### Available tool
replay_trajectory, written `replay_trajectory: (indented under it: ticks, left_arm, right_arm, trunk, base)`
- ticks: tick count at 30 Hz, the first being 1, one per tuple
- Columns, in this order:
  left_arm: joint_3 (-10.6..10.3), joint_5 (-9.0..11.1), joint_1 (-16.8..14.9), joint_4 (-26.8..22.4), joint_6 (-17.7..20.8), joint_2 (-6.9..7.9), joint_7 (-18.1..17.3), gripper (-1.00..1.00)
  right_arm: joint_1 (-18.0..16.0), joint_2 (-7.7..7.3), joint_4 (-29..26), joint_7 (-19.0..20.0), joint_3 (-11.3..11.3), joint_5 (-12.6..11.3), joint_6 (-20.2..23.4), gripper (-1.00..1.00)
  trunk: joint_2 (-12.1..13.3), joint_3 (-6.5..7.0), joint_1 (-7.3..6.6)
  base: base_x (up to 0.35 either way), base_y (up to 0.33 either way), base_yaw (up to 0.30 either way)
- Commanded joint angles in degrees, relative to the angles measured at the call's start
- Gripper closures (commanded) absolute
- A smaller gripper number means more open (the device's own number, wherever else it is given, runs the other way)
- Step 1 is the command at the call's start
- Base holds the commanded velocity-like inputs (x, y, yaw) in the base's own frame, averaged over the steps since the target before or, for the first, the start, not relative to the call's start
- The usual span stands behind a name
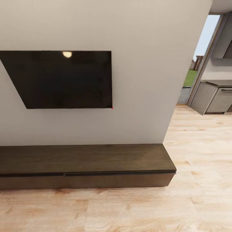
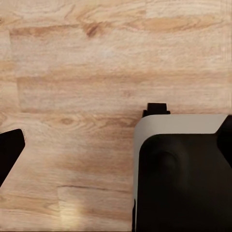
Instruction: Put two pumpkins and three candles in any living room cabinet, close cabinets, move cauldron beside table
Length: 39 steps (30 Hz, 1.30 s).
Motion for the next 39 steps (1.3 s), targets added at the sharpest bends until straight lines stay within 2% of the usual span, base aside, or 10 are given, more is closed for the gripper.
replay_trajectory:
  ticks: [1, 15, 20, 22, 33, 39]
  left_arm:
    - [-0.51, 0.53, -0.02, 0.70, -0.22, 0.01, 0.18, -1.00]
    - [-0.55, 0.49, 1.75, 2.00, 0.24, -0.04, 0.18, -1.00]
    - [-0.63, 0.40, 2.14, 2.07, 1.27, -0.33, 0.18, -1.00]
    - [-0.69, 0.34, 3.37, 2.04, 1.47, -0.43, 0.18, -1.00]
    - [-0.72, 0.27, 5.11, 2.00, 1.48, -0.22, 0.18, -1.00]
    - [-0.93, 0.20, 5.60, 2.00, 1.33, -0.39, 0.20, -1.00]
  right_arm:
    - [-0.09, -0.06, 0.21, 0.08, -0.41, -0.27, -0.46, -1.00]
    - [2.09, -0.83, 0.21, 0.17, -0.41, -0.06, -0.41, -1.00]
    - [2.66, -0.35, 0.21, 0.17, -0.23, -0.08, -0.38, -1.00]
    - [2.75, -0.19, 0.21, 0.17, -0.19, -0.10, -0.36, -1.00]
    - [3.70, -0.13, 0.22, 0.17, -0.22, -0.16, -0.36, -1.00]
    - [3.92, -0.25, 0.21, 0.17, -0.23, -0.13, -0.33, -1.00]
  trunk:
    - [0.36, 0.12, -0.22]
    - [5.98, 2.63, -3.29]
    - [7.98, 3.53, -4.39]
    - [8.79, 3.89, -4.83]
    - [13.20, 5.86, -7.25]
    - [13.20, 5.86, -7.25]
  base:
    - [0.000, 0.000, 0.000]
    - [0.000, 0.000, 0.000]
    - [0.000, 0.000, 0.000]
    - [0.000, 0.000, 0.000]
    - [0.000, 0.000, 0.000]
    - [0.000, 0.000, 0.000]
